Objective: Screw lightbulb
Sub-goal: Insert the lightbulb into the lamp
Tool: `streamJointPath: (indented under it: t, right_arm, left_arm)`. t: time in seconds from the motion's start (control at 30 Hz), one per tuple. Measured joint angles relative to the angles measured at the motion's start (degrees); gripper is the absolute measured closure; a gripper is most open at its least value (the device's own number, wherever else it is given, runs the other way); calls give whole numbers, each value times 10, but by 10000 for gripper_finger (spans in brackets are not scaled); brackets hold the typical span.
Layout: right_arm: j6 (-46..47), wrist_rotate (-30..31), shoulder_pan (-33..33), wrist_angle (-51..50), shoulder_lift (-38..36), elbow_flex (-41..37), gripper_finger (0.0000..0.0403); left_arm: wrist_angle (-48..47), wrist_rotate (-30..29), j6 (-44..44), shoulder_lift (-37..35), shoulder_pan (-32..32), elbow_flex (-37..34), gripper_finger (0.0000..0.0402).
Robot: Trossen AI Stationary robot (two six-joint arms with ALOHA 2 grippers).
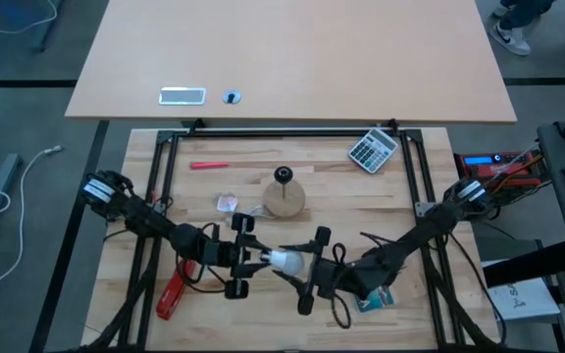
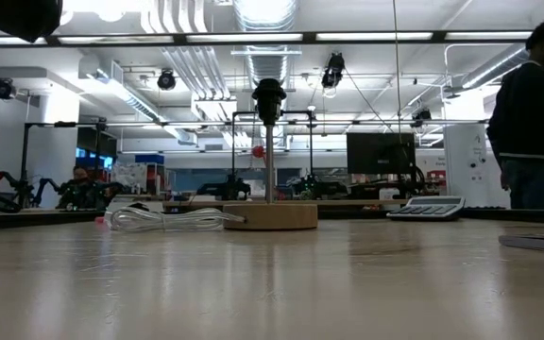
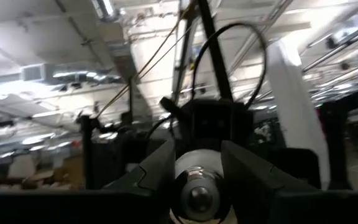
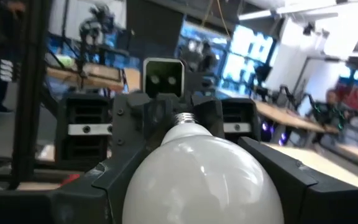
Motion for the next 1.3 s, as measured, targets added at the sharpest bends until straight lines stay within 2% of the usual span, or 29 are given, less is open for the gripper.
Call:
streamJointPath:
  t: [0.13, 0.47, 0.77, 0.97, 1.1, 1.3]
  right_arm:
    - [45, 16, -1, -66, -12, 15, 168]
    - [132, 43, -1, -280, -17, 91, 167]
    - [178, 45, -1, -373, -17, 119, 166]
    - [205, 48, -2, -416, -17, 120, 165]
    - [234, 48, -3, -449, -17, 120, 166]
    - [262, 38, -4, -501, -17, 119, 165]
  left_arm:
    - [2, -33, 0, 0, -1, -3, 254]
    - [-7, -41, 0, 0, -1, -4, 217]
    - [-30, -56, -4, -1, -1, -4, 198]
    - [-87, -110, -6, -7, -2, -4, 180]
    - [-131, -125, -6, -19, -1, -4, 171]
    - [-251, -136, -36, -48, -1, -2, 170]
